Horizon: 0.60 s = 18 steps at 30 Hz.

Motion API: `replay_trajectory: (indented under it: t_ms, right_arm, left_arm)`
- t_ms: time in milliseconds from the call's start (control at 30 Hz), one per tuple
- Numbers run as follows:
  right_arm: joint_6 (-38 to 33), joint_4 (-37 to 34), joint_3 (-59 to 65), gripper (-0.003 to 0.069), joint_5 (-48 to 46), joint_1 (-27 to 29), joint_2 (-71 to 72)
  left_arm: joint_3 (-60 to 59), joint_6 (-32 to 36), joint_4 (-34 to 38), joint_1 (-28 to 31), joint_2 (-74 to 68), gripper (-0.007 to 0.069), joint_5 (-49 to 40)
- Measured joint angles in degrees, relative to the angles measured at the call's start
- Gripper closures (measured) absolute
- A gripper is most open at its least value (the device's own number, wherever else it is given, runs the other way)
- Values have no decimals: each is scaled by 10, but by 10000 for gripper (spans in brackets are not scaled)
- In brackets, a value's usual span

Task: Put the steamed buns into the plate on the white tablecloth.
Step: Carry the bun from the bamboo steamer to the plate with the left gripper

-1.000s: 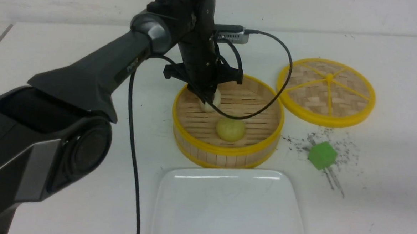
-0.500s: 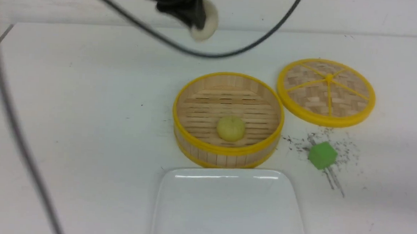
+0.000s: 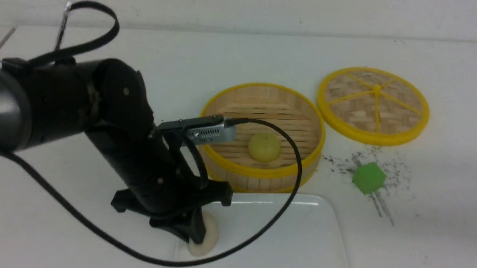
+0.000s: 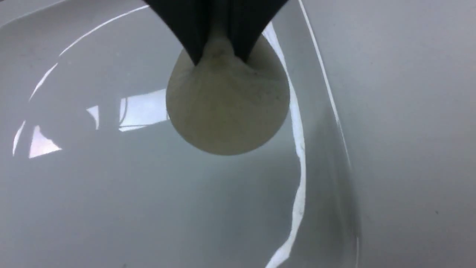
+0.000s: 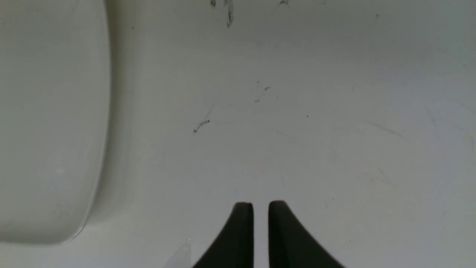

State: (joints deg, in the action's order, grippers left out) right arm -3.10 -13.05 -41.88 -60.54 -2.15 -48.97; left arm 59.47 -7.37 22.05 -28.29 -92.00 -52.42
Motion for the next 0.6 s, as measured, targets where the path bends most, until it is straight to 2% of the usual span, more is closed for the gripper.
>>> replay_trajectory:
  t_ms: [167,300,500,600]
  right_arm:
    - [0,0,0,568,1,0,0]
    - [0,0,0,562,1,0,0]
    - [-1,-1,0,557,3,0,0]
    - [-15,-15,-2,554,3,0,0]
  left_arm:
    - [-7,2,5,0,0,533,14]
    - [-7,2,9,0,-8,456,17]
    - [-8,10,21,0,-32,272,17]
    - [-8,24,21,0,-16,225,18]
